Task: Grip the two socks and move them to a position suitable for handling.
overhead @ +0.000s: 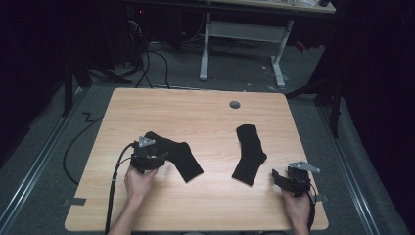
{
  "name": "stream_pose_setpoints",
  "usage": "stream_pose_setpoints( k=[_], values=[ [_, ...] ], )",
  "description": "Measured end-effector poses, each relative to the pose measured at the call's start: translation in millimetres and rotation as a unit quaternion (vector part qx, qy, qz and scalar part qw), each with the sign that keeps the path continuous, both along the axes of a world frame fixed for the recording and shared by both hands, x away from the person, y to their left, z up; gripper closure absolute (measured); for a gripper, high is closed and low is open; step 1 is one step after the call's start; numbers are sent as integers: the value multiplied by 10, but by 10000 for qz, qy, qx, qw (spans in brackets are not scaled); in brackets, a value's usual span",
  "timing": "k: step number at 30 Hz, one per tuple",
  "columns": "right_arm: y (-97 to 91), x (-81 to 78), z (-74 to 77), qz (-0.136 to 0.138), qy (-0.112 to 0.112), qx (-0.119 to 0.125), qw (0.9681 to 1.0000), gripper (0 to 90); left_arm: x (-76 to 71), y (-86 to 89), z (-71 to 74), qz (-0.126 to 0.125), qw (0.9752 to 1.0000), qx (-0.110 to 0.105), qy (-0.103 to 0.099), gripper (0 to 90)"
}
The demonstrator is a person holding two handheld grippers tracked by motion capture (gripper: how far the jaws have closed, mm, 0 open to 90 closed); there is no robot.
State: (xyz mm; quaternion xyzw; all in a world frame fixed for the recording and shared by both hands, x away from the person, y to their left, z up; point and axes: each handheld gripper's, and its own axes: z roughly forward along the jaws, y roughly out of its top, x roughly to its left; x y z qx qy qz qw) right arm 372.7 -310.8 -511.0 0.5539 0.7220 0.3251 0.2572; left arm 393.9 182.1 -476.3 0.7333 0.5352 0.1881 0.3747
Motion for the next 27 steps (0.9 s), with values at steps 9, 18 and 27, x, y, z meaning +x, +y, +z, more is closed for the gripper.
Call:
stream_pose_setpoints(
  k=[9, 18, 27],
  values=[
    [2, -2, 0, -1, 5, 6, 10000, 344, 187, -162, -38, 31, 9997, 164, 205, 476],
    [4, -4, 1, 9, 9, 3, 10000, 343, 315, -274, -154, 59, 9981, 460, 417, 519],
    [4, -5, 1, 17, 11, 1, 10000, 343, 339, -282, -144, -132, 9973, 607, 394, 807]
  ],
)
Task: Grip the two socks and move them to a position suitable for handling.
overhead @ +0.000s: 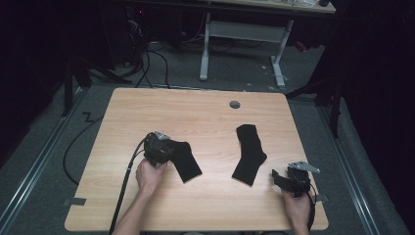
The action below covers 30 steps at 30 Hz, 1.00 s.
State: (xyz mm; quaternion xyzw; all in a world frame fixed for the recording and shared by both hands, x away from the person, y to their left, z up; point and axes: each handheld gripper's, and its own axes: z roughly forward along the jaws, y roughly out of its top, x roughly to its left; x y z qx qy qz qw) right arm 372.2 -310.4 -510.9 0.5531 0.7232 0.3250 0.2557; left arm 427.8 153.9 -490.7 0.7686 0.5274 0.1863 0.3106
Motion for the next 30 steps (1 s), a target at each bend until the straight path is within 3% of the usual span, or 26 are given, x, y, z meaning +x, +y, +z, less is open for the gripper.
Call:
stream_pose_setpoints(
  k=[4, 8, 12, 23, 26, 30],
  values=[
    [0, 0, 0, 2, 0, -1, 10000, 342, -12, -5, 10, -119, 9999, -61, -32, 847],
    [0, 0, 0, 3, 1, -3, 10000, 343, -77, -58, 91, -336, 9988, -218, -284, 861],
    [0, -1, 0, 4, 2, -2, 10000, 342, -112, -104, 150, -501, 9976, -262, -406, 864],
    [1, 0, 0, 6, -3, 0, 10000, 342, -216, -402, 370, -1149, 9885, -552, -809, 868],
    [1, -1, 0, 9, -3, -1, 10000, 343, -215, -449, 385, -1217, 9876, -571, -815, 868],
    [0, -1, -1, 23, -8, -10, 10000, 343, -210, -571, 444, -1389, 9845, -586, -896, 867]
  ],
)
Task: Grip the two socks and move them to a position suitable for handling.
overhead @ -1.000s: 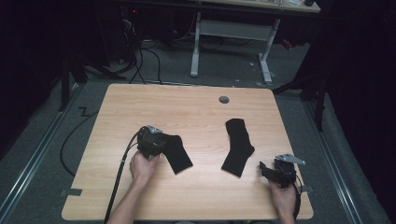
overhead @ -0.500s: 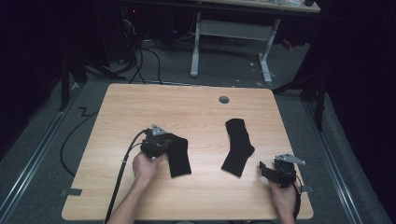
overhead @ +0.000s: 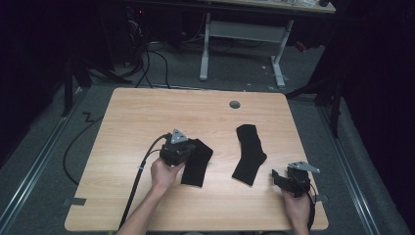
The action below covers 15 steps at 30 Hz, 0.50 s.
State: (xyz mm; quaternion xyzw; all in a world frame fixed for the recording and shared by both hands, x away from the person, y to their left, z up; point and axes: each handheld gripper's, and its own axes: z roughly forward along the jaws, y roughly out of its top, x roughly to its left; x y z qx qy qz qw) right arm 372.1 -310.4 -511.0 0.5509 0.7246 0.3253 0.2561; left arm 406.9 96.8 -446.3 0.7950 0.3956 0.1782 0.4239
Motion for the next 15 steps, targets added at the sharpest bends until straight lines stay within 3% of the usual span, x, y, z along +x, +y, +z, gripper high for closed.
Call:
stream_pose_setpoints(
  k=[4, 10, 15],
  values=[
    [1, -1, 0, 7, 0, -1, 10000, 342, 24, -114, 30, -119, 9999, -59, -24, 866],
    [2, -1, -1, 22, -6, 1, 10000, 343, 66, -248, -38, -168, 9998, 53, -56, 861],
    [1, 0, -1, 34, -12, -9, 10000, 343, 137, -304, -170, -133, 9999, 39, 103, 851]
  ],
)
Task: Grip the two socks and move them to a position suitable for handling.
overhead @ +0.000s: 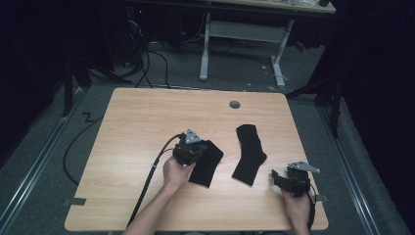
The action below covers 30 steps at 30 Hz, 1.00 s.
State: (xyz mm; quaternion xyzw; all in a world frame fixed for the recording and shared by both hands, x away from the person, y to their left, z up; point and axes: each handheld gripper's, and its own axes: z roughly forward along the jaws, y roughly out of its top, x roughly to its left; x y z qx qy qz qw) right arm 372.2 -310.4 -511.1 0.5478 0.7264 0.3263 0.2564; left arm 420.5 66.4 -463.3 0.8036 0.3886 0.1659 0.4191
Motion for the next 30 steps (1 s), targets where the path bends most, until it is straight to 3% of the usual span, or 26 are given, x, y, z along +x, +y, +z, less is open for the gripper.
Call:
stream_pose_setpoints(
  k=[6, 12, 19, 24, 30],
  values=[
    [9, -3, 2, 10, 11, 14, 10000, 359, 41, -57, -126, -21, 9998, 137, 142, 834],
    [33, -17, 5, 228, -50, 22, 9997, 507, 56, -75, -206, -12, 9994, 239, 251, 766],
    [45, -19, 9, 334, -77, 39, 9994, 653, -22, 19, -210, 30, 9993, 247, 265, 640],
    [44, -17, 9, 327, -89, 17, 9994, 671, -141, 66, -207, -71, 9992, 314, 238, 583],
    [46, -14, 8, 343, -93, 12, 9994, 661, -218, 53, -258, -199, 9985, 435, 269, 586]
  ],
)
